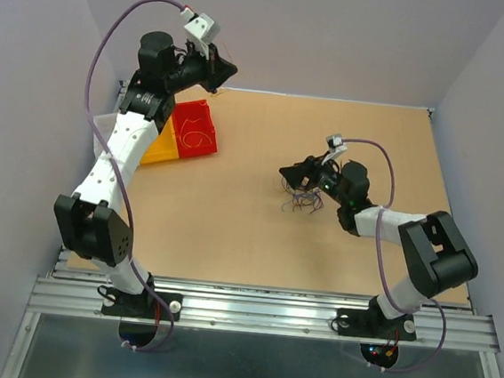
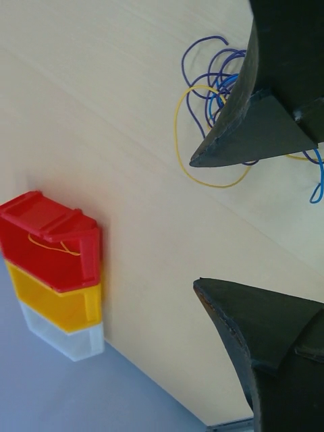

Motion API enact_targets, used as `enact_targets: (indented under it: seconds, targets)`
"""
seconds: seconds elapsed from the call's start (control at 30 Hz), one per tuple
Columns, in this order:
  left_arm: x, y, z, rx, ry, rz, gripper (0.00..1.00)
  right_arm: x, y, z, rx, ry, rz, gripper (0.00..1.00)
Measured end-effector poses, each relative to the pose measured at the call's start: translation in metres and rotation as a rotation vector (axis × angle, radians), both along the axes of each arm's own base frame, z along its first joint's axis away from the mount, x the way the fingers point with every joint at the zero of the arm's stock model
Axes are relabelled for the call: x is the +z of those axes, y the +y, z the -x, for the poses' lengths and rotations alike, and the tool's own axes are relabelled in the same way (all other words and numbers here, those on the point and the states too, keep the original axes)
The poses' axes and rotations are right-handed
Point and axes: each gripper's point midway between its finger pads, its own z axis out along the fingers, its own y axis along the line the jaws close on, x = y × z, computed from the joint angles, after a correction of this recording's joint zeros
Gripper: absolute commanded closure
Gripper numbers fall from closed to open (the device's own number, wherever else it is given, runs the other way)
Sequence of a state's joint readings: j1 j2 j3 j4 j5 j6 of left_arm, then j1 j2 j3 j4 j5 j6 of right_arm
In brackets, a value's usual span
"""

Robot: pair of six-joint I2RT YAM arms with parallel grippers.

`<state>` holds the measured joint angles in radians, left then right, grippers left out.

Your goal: Untangle the cables

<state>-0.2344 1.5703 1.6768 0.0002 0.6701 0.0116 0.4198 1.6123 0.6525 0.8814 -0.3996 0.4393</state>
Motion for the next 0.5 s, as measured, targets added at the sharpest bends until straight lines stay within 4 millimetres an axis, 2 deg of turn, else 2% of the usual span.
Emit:
enact_targets:
  seconds: [0.07, 0.13, 0.2, 0.27, 0.37, 0.5]
  targets:
    - [-0.027, 0.025, -0.031, 0.094, 0.057, -0.018, 1.00, 0.015, -0.002, 0.002, -0.008, -0.036, -0.010, 0.28]
    - [-0.069, 0.051, -0.061, 0.195, 0.154, -0.048, 1.00, 0.025, -0.004, 0.003, -0.014, -0.060, -0.018, 0.28]
    - [-0.110, 0.076, -0.082, 0.299, 0.248, -0.089, 1.00, 0.029, -0.006, 0.004, -0.023, -0.073, -0.019, 0.27]
    - [-0.143, 0.091, -0.091, 0.359, 0.318, -0.122, 1.00, 0.029, -0.007, 0.003, -0.028, -0.073, -0.017, 0.27]
    - [-0.182, 0.105, -0.092, 0.436, 0.395, -0.171, 1.00, 0.025, -0.009, 0.004, -0.037, -0.062, -0.011, 0.27]
    - [-0.199, 0.115, -0.098, 0.504, 0.420, -0.191, 1.00, 0.018, -0.010, 0.005, -0.042, -0.040, 0.000, 0.27]
